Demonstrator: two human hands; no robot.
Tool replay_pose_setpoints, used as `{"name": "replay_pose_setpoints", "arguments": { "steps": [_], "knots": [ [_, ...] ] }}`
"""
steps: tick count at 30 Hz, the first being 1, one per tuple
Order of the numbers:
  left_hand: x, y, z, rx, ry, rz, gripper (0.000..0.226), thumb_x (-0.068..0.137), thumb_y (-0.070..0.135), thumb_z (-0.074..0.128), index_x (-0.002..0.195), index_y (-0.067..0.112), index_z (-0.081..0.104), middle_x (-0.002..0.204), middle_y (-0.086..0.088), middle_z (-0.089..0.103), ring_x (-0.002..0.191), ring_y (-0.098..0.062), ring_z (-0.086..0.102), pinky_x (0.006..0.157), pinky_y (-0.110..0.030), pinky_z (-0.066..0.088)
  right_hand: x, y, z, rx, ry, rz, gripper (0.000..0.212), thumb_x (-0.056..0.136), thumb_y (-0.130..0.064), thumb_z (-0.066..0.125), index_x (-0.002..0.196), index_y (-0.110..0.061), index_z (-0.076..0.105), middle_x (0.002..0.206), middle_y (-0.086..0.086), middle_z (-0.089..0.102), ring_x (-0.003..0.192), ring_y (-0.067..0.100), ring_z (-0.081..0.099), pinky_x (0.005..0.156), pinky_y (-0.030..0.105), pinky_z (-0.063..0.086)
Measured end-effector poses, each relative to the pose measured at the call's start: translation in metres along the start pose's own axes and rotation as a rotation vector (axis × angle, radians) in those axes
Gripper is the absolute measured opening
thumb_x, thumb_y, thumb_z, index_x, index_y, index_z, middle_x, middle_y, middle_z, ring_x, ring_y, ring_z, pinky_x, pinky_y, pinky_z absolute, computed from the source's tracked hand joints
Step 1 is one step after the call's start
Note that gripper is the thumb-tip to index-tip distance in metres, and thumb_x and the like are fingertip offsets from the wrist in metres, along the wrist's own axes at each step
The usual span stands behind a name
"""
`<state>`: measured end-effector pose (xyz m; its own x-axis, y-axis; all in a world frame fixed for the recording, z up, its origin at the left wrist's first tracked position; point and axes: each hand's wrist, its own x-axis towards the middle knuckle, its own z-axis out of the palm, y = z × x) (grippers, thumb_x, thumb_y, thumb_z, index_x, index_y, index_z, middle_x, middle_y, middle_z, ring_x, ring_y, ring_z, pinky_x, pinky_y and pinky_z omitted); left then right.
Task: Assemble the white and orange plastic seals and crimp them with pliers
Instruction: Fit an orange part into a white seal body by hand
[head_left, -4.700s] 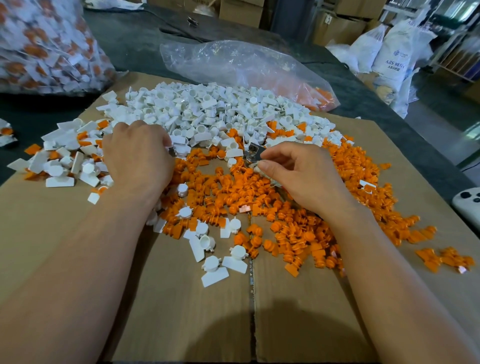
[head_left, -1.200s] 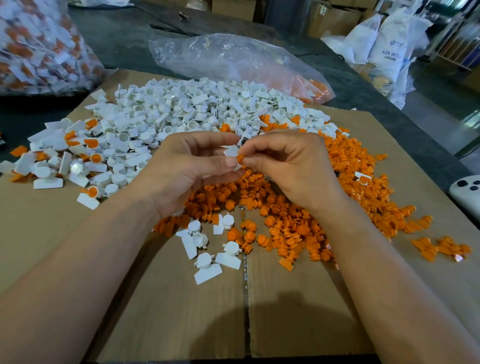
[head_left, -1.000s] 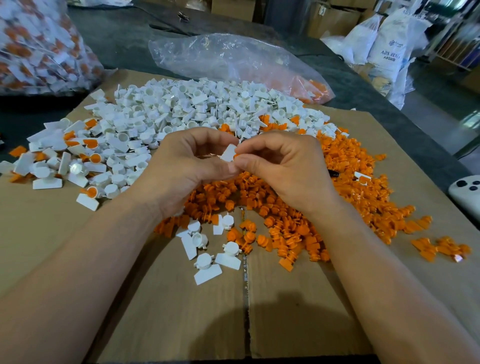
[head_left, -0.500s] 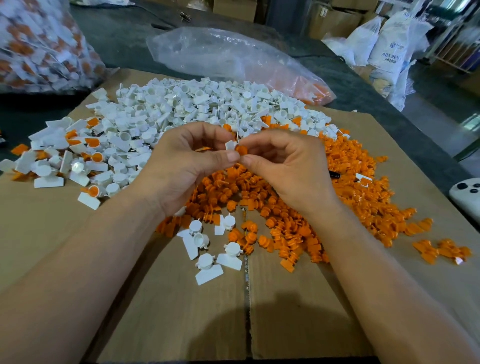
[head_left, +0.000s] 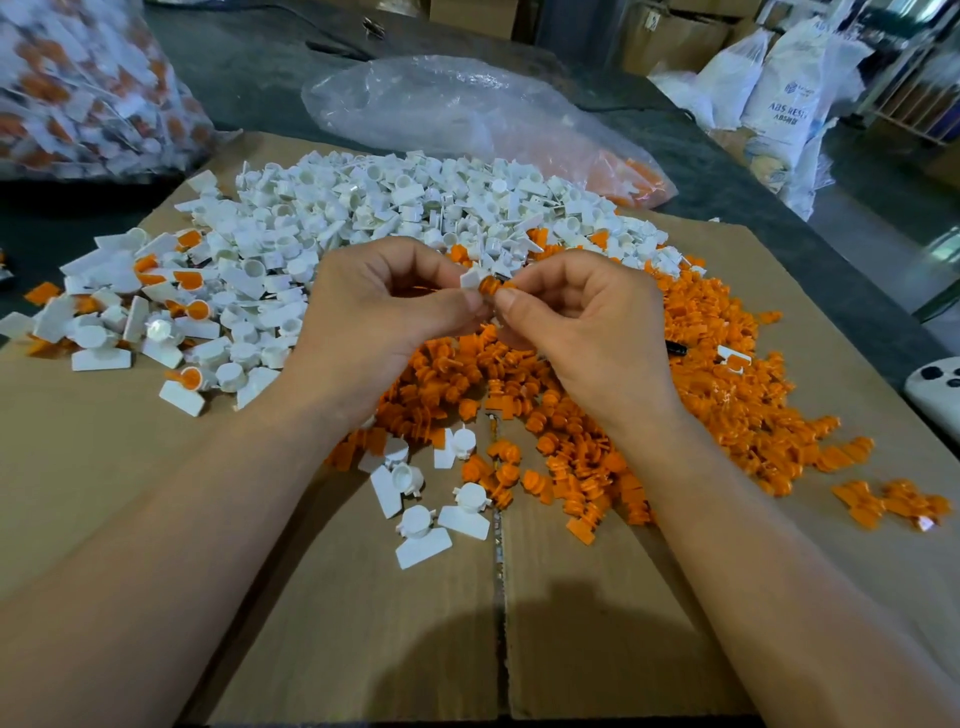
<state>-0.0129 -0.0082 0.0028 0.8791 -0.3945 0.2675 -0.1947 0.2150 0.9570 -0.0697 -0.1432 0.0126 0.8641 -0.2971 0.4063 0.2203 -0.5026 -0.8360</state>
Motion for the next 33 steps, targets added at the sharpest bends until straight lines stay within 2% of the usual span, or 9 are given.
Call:
{"name": "replay_pose_setpoints", "arguments": {
  "steps": [6,10,12,15,18,20,23,28,33],
  "knots": [
    [-0.0032,0.0016,-0.0003,0.096,-0.003,0.056,0.017,0.057,0.021,0.073,0.071,0.016,0.065,0.064,0.002,0.07,0.063,-0.015,0.068,0.064,-0.023,0.057,0.0001,0.0001,-0.0009,-0.038,0.004,-0.025,0.02,0.079,-0.008,0.069,0.071,-0.026,0.062,0.07,-0.002,0.066,0.066,0.019,0.066,0.065,0.04,0.056],
    [-0.0022,0.001,-0.0003,0.043,-0.013,0.037,0.024,0.056,0.016,0.072,0.079,0.014,0.065,0.068,0.001,0.067,0.066,-0.015,0.068,0.062,-0.021,0.055,0.0005,0.0012,-0.0027,-0.058,-0.044,0.013,0.017,0.083,-0.014,0.066,0.068,-0.022,0.063,0.058,-0.004,0.064,0.051,0.01,0.063,0.054,0.029,0.055],
    [-0.0013,0.0005,-0.0008,0.018,-0.01,0.01,0.032,0.055,0.014,0.071,0.086,0.017,0.065,0.064,0.008,0.065,0.065,-0.011,0.067,0.062,-0.019,0.055,0.0004,0.0012,-0.0025,-0.069,-0.102,0.043,0.021,0.086,-0.016,0.062,0.065,-0.017,0.062,0.054,-0.006,0.062,0.048,0.007,0.061,0.051,0.03,0.053],
    [-0.0009,0.0014,-0.0024,0.025,-0.03,-0.011,0.036,0.053,0.013,0.071,0.089,0.018,0.067,0.06,0.013,0.064,0.061,-0.006,0.065,0.062,-0.017,0.054,-0.0002,0.0014,-0.0023,-0.123,-0.154,0.008,0.023,0.09,-0.016,0.056,0.068,-0.009,0.059,0.062,0.008,0.062,0.059,0.024,0.063,0.057,0.042,0.053],
    [-0.0021,0.0029,-0.0031,0.083,-0.036,-0.006,0.031,0.053,0.014,0.073,0.083,0.018,0.069,0.061,0.01,0.067,0.06,-0.005,0.065,0.06,-0.015,0.053,0.0003,0.0009,-0.0035,-0.193,-0.203,-0.026,0.024,0.091,-0.016,0.054,0.071,-0.003,0.056,0.07,0.021,0.06,0.066,0.032,0.057,0.057,0.04,0.047],
    [-0.0027,0.0021,-0.0025,0.134,-0.021,0.003,0.03,0.051,0.019,0.075,0.081,0.021,0.069,0.065,0.008,0.068,0.063,-0.006,0.065,0.062,-0.017,0.055,0.0001,-0.0005,-0.0044,-0.255,-0.23,-0.042,0.025,0.091,-0.016,0.053,0.07,-0.004,0.054,0.064,0.017,0.056,0.058,0.024,0.051,0.053,0.034,0.04],
    [-0.0032,0.0006,-0.0023,0.165,-0.005,0.007,0.029,0.049,0.022,0.075,0.077,0.025,0.069,0.069,0.007,0.07,0.066,-0.007,0.066,0.064,-0.018,0.056,-0.0012,-0.0019,-0.0046,-0.322,-0.246,-0.07,0.025,0.091,-0.016,0.053,0.069,-0.006,0.052,0.053,-0.001,0.042,0.049,0.009,0.035,0.047,0.025,0.027],
    [-0.0031,-0.0014,-0.0034,0.128,-0.011,-0.035,0.032,0.048,0.021,0.076,0.079,0.018,0.07,0.07,0.002,0.072,0.066,-0.014,0.069,0.063,-0.021,0.056,-0.0011,-0.0025,-0.0054,-0.415,-0.267,-0.129,0.023,0.092,-0.015,0.052,0.073,-0.001,0.054,0.055,-0.005,0.037,0.052,0.011,0.034,0.049,0.029,0.024],
    [-0.0042,-0.0006,-0.0022,0.095,-0.027,-0.049,0.029,0.049,0.018,0.075,0.078,0.017,0.069,0.065,0.003,0.071,0.061,-0.012,0.069,0.06,-0.018,0.055,-0.002,-0.0025,-0.004,-0.467,-0.26,-0.138,0.025,0.091,-0.015,0.052,0.068,-0.007,0.048,0.054,-0.002,0.04,0.053,0.015,0.038,0.05,0.03,0.027]
  ]
}}
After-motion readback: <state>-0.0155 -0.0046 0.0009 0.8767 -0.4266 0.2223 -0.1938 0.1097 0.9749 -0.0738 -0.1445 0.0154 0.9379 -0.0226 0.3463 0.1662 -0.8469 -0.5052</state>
